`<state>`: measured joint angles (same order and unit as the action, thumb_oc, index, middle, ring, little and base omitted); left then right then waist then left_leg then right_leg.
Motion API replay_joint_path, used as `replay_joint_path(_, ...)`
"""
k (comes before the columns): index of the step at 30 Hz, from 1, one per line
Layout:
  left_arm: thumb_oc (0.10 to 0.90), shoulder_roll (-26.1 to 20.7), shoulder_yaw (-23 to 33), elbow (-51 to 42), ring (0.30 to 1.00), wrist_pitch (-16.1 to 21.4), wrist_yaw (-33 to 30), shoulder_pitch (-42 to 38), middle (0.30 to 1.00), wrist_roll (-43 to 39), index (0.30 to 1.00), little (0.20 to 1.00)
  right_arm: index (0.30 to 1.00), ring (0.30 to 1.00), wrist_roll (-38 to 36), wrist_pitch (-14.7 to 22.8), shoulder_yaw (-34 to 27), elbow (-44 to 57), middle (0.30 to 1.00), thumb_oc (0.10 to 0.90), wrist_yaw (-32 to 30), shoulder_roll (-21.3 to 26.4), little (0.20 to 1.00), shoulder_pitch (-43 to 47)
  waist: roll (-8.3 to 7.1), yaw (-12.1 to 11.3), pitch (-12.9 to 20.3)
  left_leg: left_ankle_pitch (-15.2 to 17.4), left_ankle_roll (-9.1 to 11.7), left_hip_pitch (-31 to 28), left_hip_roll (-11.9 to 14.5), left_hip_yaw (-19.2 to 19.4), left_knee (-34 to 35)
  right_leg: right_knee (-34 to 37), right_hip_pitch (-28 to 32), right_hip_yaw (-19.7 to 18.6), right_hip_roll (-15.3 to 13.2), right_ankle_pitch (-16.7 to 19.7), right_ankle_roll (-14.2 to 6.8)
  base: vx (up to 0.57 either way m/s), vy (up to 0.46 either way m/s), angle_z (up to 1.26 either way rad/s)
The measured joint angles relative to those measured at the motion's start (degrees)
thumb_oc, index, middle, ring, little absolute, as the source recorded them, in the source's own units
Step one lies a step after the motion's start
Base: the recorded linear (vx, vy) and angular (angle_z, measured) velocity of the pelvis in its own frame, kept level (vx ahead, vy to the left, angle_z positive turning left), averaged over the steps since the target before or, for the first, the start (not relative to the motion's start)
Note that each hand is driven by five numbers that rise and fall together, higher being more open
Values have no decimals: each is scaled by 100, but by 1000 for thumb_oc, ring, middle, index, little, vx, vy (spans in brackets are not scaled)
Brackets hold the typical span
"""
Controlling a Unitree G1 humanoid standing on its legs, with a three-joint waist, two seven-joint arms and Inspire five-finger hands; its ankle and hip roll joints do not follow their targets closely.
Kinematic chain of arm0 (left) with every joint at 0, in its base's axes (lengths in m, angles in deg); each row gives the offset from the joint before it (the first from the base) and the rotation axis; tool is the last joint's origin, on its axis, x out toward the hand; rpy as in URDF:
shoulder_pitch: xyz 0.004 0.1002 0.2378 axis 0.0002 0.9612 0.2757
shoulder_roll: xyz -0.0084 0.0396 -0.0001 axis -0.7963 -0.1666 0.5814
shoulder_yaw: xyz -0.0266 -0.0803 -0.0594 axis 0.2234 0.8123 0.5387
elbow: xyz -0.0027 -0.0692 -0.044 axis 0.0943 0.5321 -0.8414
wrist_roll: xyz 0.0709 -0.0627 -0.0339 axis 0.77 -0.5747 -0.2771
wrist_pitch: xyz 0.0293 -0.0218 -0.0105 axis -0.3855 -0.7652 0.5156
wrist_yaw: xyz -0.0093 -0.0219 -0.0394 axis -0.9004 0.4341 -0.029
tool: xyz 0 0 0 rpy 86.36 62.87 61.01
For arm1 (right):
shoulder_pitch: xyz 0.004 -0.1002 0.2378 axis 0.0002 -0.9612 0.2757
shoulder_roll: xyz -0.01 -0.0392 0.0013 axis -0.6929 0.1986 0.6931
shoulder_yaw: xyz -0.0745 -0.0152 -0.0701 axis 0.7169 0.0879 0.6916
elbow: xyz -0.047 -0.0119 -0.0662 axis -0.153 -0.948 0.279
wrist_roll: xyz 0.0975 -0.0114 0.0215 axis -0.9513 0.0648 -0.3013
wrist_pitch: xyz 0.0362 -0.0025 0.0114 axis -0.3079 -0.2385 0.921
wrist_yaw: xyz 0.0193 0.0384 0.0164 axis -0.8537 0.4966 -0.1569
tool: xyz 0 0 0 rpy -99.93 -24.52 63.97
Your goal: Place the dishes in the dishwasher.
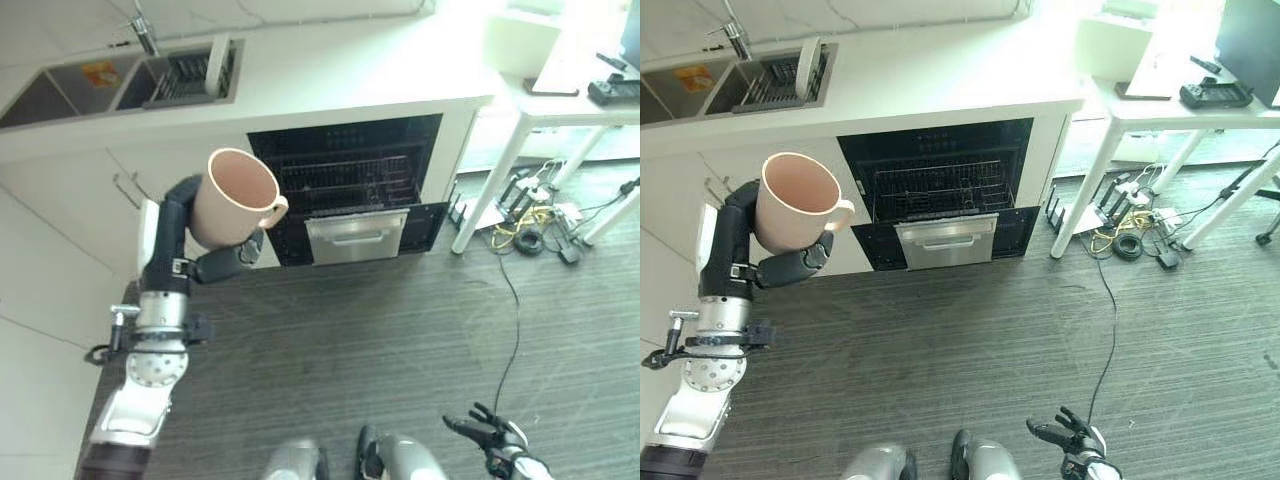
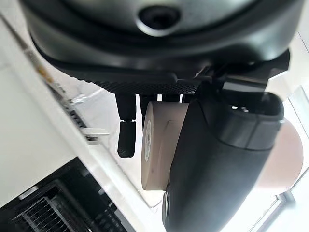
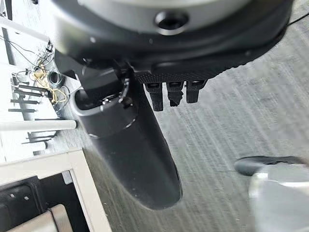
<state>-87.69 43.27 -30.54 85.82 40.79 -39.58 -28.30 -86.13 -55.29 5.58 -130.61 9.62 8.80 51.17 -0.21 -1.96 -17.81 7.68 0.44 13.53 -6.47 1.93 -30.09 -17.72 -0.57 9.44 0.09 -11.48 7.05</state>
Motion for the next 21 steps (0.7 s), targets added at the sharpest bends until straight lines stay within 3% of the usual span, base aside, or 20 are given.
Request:
replay_joint_path(1, 400, -1, -4, 37, 300, -1, 7, 31, 300, 1, 300, 300, 900, 900, -1, 21, 41, 99, 900, 800, 1, -13, 900, -9, 38, -14, -10, -227, -34, 155, 94, 265, 664, 36, 298, 99, 22, -115, 33, 329, -22, -52)
replay_joint_path(2, 400, 2, -15, 8, 300, 36, 2, 64, 300, 6, 300, 300, 900, 900, -1, 62, 116, 236, 900, 800, -16, -16, 900, -81, 72, -2, -20, -523, 125, 407, 107, 359, 1245, 68, 483, 46, 49, -344, 126, 338, -10, -66)
replay_joint_path(3, 400, 105, -37, -66, 300, 148, -17, 148, 300, 57, 300, 300, 900, 900, -1, 43, 117, 282, 900, 800, -19, 81, 900, -43, 280, -165, -144, -931, 422, 830, 154, 63, 2009, 62, 676, -127, 136, -400, 1, 260, 59, -92)
replay_joint_path(4, 400, 103, -53, -24, 300, 137, -10, 373, 300, 59, 300, 300, 900, 900, 3, -13, 143, 223, 900, 800, -18, 63, 900, -112, 367, -281, -174, -1068, 163, 990, 216, 259, 1729, 89, 954, -205, 109, -418, -29, 245, 83, -118)
replay_joint_path(6, 400, 99, 18, -41, 300, 159, -54, 719, 300, 59, 300, 300, 900, 900, 10, -48, 252, 282, 900, 800, -5, 73, 900, -357, 428, -443, -48, -728, -382, 285, 337, 723, 1436, 80, 1457, -323, 88, -663, -407, 146, 83, -100)
replay_joint_path(7, 400, 49, 73, -67, 300, 223, -98, 862, 300, 63, 300, 300, 900, 900, 30, -54, 293, 286, 900, 800, -26, 65, 900, -461, 443, -442, 152, -1137, -619, -174, 264, 542, 1907, -70, 1581, -349, 131, -1031, -633, 98, 78, -64)
replay_joint_path(8, 400, 69, 106, -58, 300, 227, -126, 784, 300, 60, 300, 300, 900, 900, 92, -53, 264, 236, 900, 800, -66, -26, 900, -486, 217, -424, 182, -1363, -729, -299, 15, 591, 1986, -318, 1534, -376, -142, -1345, -735, 106, 97, -26)
replay_joint_path(9, 400, 74, 105, -60, 300, 234, -123, 695, 300, 98, 300, 300, 900, 900, 116, -56, 233, 237, 900, 800, -68, -65, 900, -461, 111, -378, 186, -1425, -862, -393, -152, 591, 2143, -352, 1401, -421, -220, -1435, -722, 81, 94, 3)
replay_joint_path(11, 400, 64, 158, -57, 300, 241, -128, 492, 300, 248, 300, 300, 900, 900, 163, -124, 231, 224, 900, 800, -88, -97, 900, -319, 118, -329, 182, -1449, -935, -520, -239, 577, 2370, -542, 928, -417, -243, -1497, -752, 75, 91, 8)
replay_joint_path(13, 400, 40, 187, -39, 300, 276, -205, 347, 300, 280, 300, 300, 900, 900, 339, -171, 235, 223, 900, 800, -99, -213, 900, -218, 117, -347, 183, -1386, -851, -718, -262, 583, 2425, -729, 547, -414, -234, -1394, -745, 77, 60, 0)
replay_joint_path(18, 400, 27, 283, -104, 300, 481, -235, 270, 300, 273, 300, 300, 900, 900, 397, -213, 245, 245, 900, 800, -151, -266, 900, -202, 125, -599, 186, -835, -510, -602, -204, 548, 1980, -340, 687, -180, -270, -1158, -617, 87, 32, 11)
replay_joint_path(20, 400, 30, 351, -102, 300, 482, -238, 269, 300, 266, 300, 300, 900, 900, 466, -231, 247, 245, 900, 800, -185, -261, 900, -273, 111, -631, 188, -579, -651, -603, -162, 553, 1800, -425, 783, -42, -237, -956, -893, 44, 28, 11)
replay_joint_path(21, 400, 29, 402, -82, 300, 456, -241, 269, 300, 264, 300, 300, 900, 900, 519, -239, 251, 274, 900, 800, -240, -256, 900, -297, 130, -608, 182, -565, -816, -601, -142, 481, 1712, -1353, 429, -20, -243, -892, -1089, 47, -22, 25)
